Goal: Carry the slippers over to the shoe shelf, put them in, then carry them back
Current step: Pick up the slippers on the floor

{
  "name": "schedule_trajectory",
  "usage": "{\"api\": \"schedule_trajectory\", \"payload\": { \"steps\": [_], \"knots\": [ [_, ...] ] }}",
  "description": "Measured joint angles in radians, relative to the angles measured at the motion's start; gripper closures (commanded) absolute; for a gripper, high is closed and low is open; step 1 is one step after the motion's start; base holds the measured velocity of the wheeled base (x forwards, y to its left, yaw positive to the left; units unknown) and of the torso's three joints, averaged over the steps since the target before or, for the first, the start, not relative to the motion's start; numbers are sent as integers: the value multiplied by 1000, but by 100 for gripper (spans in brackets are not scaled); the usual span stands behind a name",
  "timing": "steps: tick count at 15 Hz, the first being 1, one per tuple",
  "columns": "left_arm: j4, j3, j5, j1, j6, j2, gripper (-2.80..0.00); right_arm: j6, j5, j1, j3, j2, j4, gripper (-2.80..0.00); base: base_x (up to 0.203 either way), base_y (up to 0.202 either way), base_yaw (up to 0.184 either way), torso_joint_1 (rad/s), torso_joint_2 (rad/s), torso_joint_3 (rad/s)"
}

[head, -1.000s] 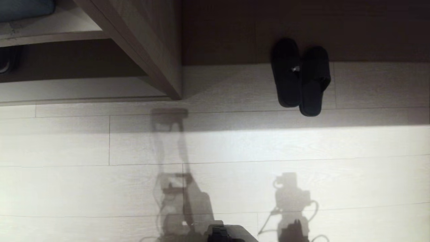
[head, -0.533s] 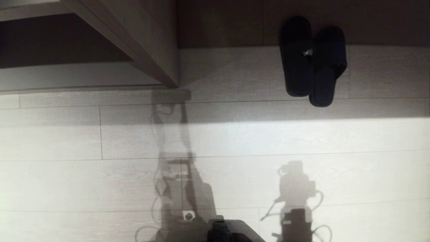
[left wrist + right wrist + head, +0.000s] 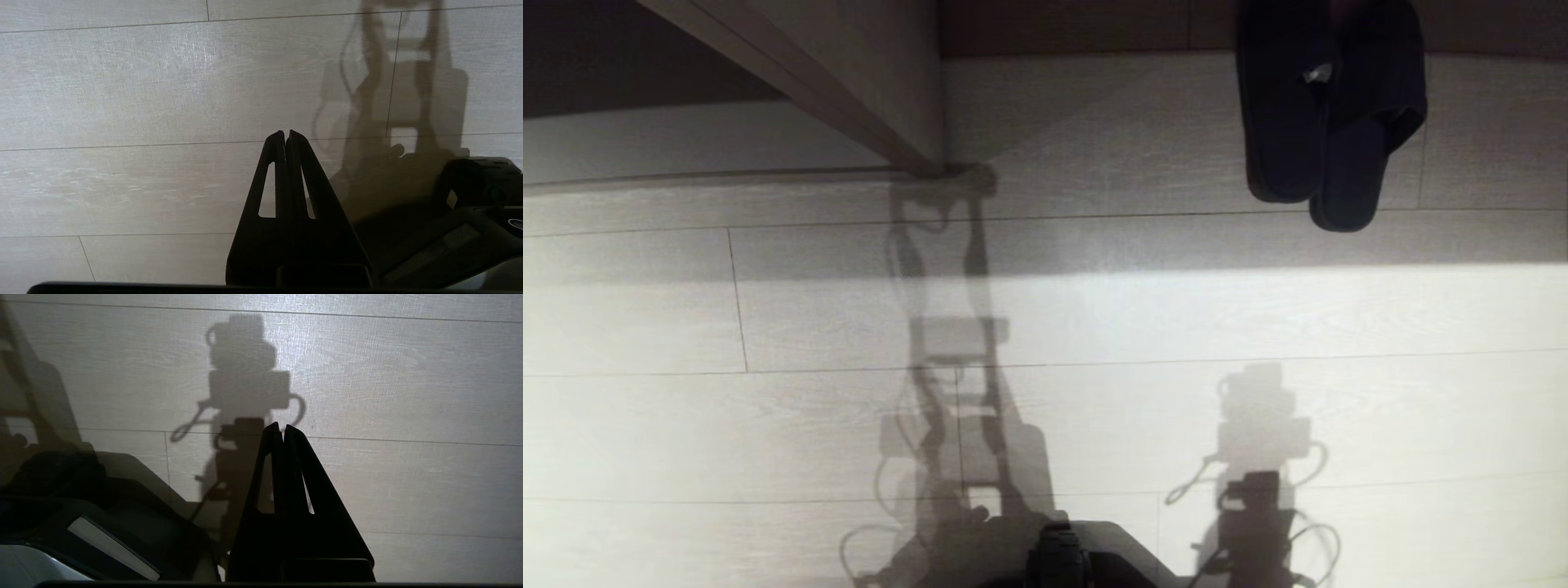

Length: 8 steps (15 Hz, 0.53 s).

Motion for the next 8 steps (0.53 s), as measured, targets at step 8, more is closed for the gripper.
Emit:
{"api": "schedule_trajectory", "payload": {
  "steps": [8],
  "knots": [
    [0, 0, 0, 0, 0, 0, 0, 1, 0, 0, 0, 1, 0, 0, 0, 0, 0, 0, 1, -70]
  ]
}}
